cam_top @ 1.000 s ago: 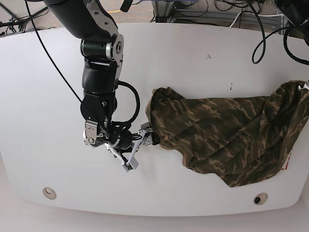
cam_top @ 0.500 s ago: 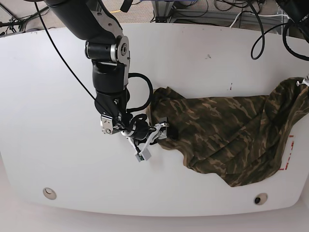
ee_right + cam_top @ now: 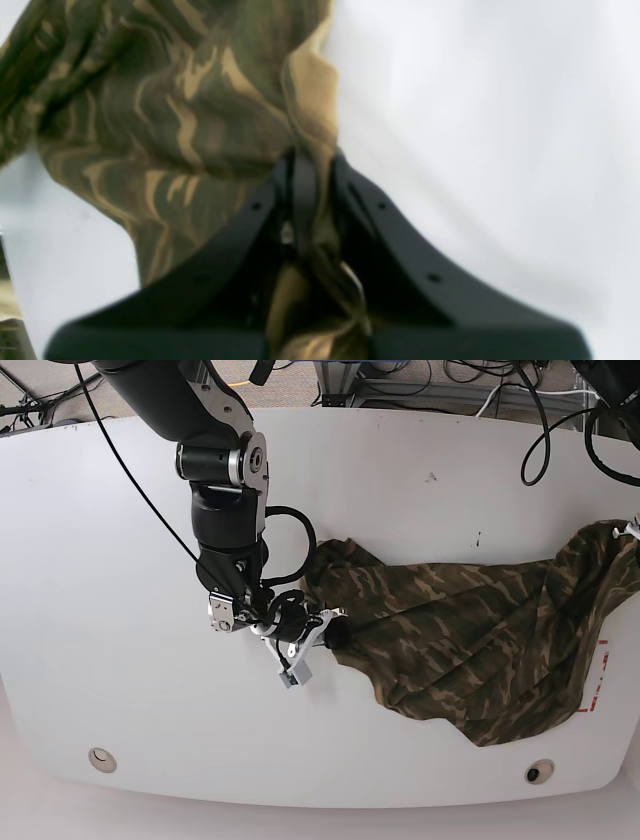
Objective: Fold the T-shirt properly
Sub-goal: 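Drag the held shirt edge with the right gripper away from the left gripper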
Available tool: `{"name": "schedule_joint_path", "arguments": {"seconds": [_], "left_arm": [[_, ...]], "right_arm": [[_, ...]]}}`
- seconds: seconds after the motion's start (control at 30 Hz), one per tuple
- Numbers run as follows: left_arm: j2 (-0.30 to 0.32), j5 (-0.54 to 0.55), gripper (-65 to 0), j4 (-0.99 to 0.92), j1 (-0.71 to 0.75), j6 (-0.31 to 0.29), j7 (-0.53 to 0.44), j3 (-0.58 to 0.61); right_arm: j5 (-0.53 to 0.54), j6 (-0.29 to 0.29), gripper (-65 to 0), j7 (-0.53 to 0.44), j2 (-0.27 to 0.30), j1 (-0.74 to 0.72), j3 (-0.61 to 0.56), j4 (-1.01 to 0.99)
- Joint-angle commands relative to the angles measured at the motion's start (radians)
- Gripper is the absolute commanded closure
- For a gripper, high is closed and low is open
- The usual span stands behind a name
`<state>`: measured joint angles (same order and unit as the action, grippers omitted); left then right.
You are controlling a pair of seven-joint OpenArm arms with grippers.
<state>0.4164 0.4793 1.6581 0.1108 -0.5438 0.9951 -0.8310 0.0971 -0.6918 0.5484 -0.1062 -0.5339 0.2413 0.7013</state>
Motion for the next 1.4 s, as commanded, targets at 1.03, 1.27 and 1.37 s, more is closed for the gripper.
{"name": "schedule_joint_path", "arguments": {"seconds": [1.03,1.27,1.37], "left_arm": [[0.017,0.009,-1.0,0.017,0.030,-0.005,0.067,0.055],[0.017,0.009,-1.0,0.014,0.030,-0.005,0.067,0.055],[0.017,0.009,-1.0,0.014,0.030,-0.005,0.067,0.055]], "right_arm": [[0.013,-0.006,-20.3,0.404,0.105,0.585,0.370,0.963],[0.013,-0.006,-50.3,0.473,0.098,0.539,0.398,1.059],[0.039,-0.006,-50.1,0.493,0.098,0.496,0.398,1.052]]}}
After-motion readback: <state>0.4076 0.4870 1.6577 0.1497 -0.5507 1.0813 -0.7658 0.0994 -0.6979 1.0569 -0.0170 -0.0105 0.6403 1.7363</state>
